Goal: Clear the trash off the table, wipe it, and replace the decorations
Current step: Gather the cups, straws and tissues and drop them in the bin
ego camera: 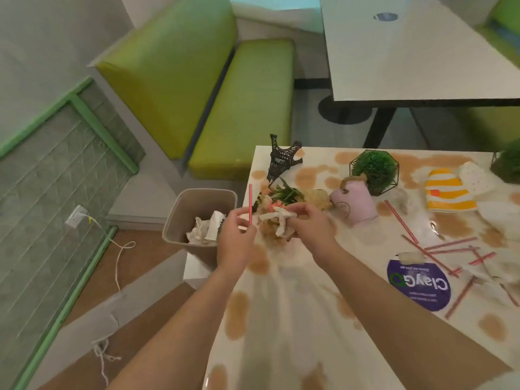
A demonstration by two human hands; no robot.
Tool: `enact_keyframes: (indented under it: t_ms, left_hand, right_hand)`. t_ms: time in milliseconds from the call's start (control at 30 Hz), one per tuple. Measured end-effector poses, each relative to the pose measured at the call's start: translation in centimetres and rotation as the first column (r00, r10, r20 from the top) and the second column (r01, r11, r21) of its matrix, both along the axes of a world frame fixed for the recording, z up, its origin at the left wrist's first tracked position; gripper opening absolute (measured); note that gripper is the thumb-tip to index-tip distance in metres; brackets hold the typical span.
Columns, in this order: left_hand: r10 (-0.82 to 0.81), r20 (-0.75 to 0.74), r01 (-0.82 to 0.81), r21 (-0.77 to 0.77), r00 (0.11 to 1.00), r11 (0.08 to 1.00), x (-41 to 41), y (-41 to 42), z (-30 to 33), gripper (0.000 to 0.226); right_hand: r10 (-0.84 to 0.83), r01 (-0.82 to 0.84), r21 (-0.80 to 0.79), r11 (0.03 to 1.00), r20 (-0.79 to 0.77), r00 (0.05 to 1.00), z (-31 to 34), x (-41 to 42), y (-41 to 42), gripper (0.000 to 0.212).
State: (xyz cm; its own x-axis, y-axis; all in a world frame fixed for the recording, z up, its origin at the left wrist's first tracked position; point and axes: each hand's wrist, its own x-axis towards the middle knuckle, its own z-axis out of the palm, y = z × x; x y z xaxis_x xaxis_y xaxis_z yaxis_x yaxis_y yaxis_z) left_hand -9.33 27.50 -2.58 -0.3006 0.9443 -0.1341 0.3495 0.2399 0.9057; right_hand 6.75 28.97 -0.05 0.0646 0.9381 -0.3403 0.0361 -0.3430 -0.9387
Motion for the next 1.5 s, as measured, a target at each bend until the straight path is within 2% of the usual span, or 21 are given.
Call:
enact_keyframes:
  t_ms: [167, 333, 533, 767, 833, 967, 1167, 1267, 1500]
  left_hand:
    - [0.076, -0.131, -0.091, -0.115, 0.988, 0.989, -9.2, 1.8, -1.5, 0.032]
    - [0.05, -0.192, -0.087, -0.189, 0.98, 0.978, -15.8, 4.7, -2.5, 0.03]
    - [0.004, -0.17, -0.051, -0.275, 0.985, 0.96, -19.5, 7.3, -3.7, 0.046]
    - [0.037, -0.192, -0.074, -0.193, 0.981, 0.978, -20.6, 6.4, -4.1, 0.031]
    - [0.027, -0.193, -0.063, -0.182, 0.981, 0.981, -20.4, 6.0, -3.7, 0.03]
    - [-0.036, -0.178, 0.004, -0.175, 0.983, 0.985, -19.3, 5.2, -3.1, 0.027]
    - [-0.154, -0.152, 0.121, -0.207, 0.976, 0.971, -14.0, 3.7, -1.2, 0.02]
    - [-0.254, -0.189, 0.218, -0.193, 0.949, 0.957, -9.4, 2.9, 0.3, 0.02]
    - [-0.399, -0.173, 0.367, -0.187, 0.901, 0.911, 0.0, 1.5, 1.4, 0.02]
  right_hand:
    - [0.046, -0.046, 0.003, 0.999, 0.036, 0.998, -0.3, -7.5, 1.3, 0.019]
    - [0.055, -0.053, -0.015, 0.998, 0.116, 0.992, -2.2, -13.0, 3.3, 0.013]
    - [0.007, -0.001, -0.031, 1.0, 0.192, 0.981, -4.2, -17.1, 4.9, 0.016]
    - [-0.005, 0.018, -0.068, 0.998, 0.184, 0.983, -5.6, -21.0, 6.4, 0.014]
    - [0.029, -0.014, -0.096, 0.995, 0.156, 0.987, -6.0, -21.4, 6.2, 0.02]
    - [0.146, -0.115, -0.161, 0.98, 0.196, 0.97, -5.9, -20.2, 4.2, 0.038]
    - [0.026, -0.015, -0.056, 0.998, 0.215, 0.976, -3.7, -14.4, 1.1, 0.011]
    - [-0.076, 0.073, 0.019, 0.997, 0.247, 0.966, -2.1, -9.7, -0.7, 0.016]
    - [-0.208, 0.219, -0.009, 0.976, 0.283, 0.936, -1.3, 0.2, -3.3, 0.02]
